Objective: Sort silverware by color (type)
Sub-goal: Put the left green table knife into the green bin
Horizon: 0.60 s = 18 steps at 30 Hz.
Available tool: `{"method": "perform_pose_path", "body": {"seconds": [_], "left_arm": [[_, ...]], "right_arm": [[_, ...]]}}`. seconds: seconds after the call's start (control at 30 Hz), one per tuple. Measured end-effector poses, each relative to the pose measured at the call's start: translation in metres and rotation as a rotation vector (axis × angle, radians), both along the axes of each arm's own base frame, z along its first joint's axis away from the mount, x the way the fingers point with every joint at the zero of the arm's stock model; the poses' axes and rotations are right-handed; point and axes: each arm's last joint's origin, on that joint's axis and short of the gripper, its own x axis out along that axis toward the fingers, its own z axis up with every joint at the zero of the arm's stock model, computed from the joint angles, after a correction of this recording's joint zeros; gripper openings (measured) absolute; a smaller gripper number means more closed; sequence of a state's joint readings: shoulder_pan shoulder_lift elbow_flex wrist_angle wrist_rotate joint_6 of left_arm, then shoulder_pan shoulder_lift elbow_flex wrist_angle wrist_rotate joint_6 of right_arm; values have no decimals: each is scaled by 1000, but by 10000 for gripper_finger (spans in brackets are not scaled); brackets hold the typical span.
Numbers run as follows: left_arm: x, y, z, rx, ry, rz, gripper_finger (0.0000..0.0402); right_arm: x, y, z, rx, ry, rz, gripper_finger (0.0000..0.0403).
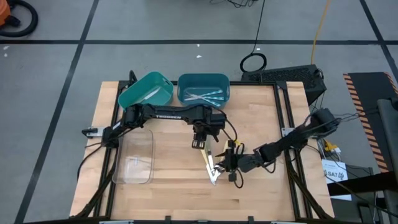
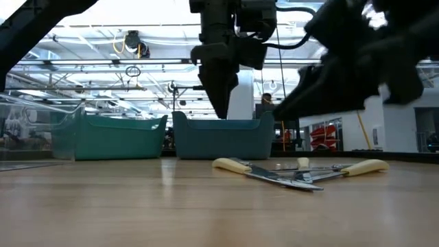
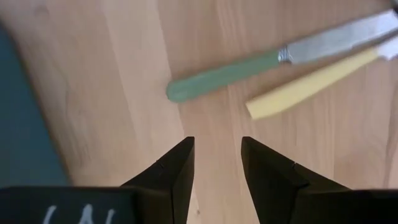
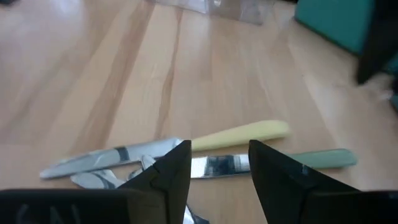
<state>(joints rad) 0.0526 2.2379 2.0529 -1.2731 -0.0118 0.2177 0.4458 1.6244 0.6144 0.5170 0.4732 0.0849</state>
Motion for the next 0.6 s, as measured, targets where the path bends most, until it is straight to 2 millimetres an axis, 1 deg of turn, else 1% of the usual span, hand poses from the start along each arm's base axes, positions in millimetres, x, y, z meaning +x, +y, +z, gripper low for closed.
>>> {"method": "perform_pose_path", "body": {"seconds": [0.17,0.27,0.47,0.6], "left_arm": [[3,10,0,-10,-39,22,140],[5,10,-2,-8,-54,15,140],[6,2,-3,-11,-60,4,140],[7,-1,-3,-11,-69,-4,140]], "right_arm": [[8,1,-25,-2,14,-10,153],[12,0,-37,-2,14,-18,153],[20,-7,-46,25,-46,-48,153],[22,-13,-55,13,-21,-67,153]]}}
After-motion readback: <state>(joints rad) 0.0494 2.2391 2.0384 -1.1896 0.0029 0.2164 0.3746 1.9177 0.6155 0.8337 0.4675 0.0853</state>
